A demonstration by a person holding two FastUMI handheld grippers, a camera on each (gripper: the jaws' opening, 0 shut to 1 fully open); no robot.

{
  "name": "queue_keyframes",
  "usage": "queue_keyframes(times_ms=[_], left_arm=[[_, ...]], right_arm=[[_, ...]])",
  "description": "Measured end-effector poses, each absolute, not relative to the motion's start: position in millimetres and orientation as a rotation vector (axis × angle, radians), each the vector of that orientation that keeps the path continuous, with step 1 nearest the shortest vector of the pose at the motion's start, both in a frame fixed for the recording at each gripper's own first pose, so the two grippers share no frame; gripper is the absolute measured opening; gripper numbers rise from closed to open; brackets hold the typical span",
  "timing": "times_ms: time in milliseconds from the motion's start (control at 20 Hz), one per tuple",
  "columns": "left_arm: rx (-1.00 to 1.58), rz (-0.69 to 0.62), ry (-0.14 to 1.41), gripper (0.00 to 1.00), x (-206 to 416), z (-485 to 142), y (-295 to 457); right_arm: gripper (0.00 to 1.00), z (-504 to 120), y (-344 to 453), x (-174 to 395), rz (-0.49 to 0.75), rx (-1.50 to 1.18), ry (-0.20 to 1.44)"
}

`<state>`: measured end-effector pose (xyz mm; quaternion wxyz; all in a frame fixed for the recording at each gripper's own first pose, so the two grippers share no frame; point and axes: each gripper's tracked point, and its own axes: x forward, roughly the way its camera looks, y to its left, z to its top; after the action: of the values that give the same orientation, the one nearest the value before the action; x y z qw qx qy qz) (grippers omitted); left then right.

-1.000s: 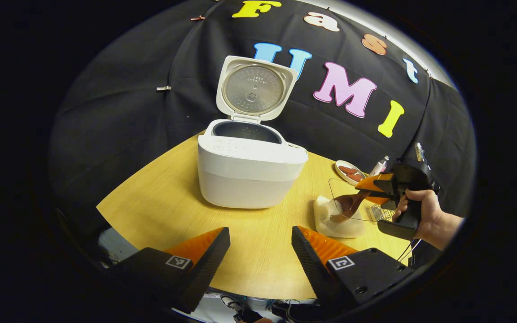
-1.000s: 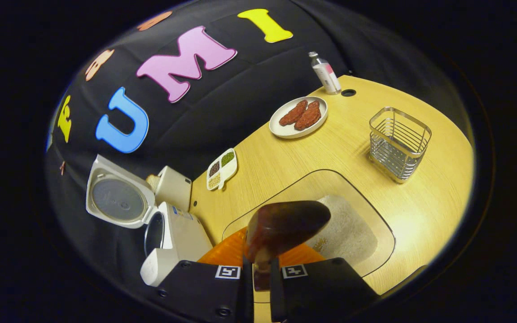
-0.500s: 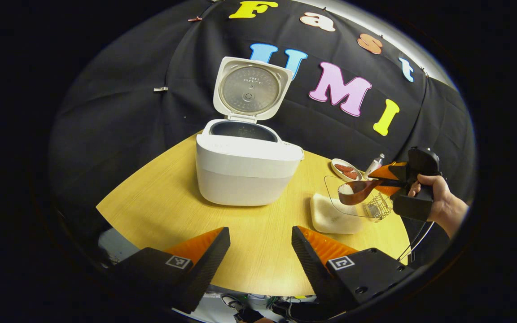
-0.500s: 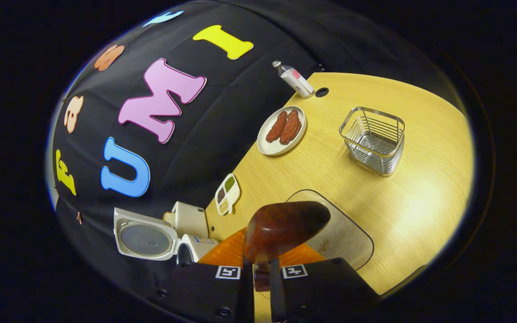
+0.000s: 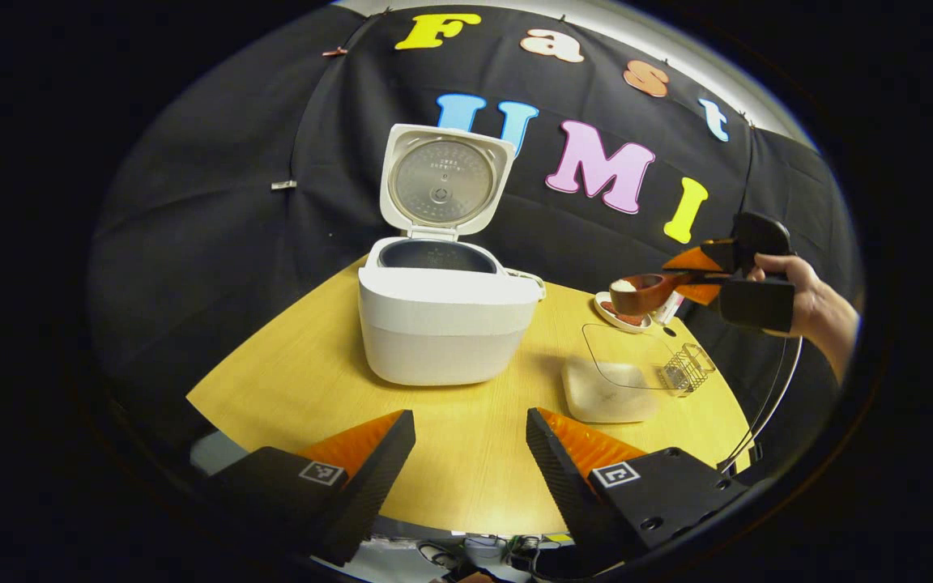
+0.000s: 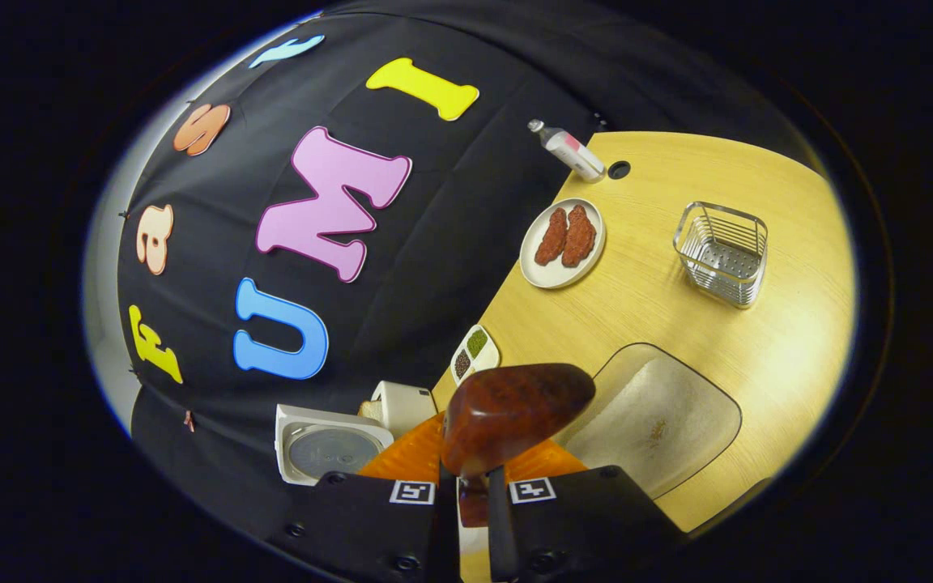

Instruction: Close the left gripper, press the button to open the rice cooker; take a wooden spoon from the chopstick holder with the right hand, scoop a spoonful of rice and pour it into the rice cooker, then put the wooden spoon back into the chopstick holder.

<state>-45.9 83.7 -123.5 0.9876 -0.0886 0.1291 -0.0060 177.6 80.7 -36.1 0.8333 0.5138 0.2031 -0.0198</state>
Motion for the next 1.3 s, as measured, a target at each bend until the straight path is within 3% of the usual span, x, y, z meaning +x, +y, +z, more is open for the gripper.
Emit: queue_keyframes(times_ms=[250,300,350,750,1300], left_arm=[[-0.199,-0.016,0.252,0.95,-53.3,-128.1,92.0],[-0.206,-0.011,0.25,0.95,-53.7,-127.3,95.4],[-0.212,-0.004,0.249,0.96,-54.6,-125.7,99.6],[-0.243,0.056,0.231,0.95,-52.4,-119.0,141.0],[-0.24,0.117,0.242,0.96,-51.1,-121.1,173.6]], right_arm=[[0.19,-1.6,133.0,193.4,0.032,1.136,0.418],[0.14,3.1,143.9,196.5,0.046,1.131,0.417],[0.19,7.1,155.1,199.7,0.061,1.121,0.417],[0.19,27.6,254.6,219.7,0.187,0.997,0.437],[0.18,24.3,363.0,253.3,0.352,0.566,0.373]])
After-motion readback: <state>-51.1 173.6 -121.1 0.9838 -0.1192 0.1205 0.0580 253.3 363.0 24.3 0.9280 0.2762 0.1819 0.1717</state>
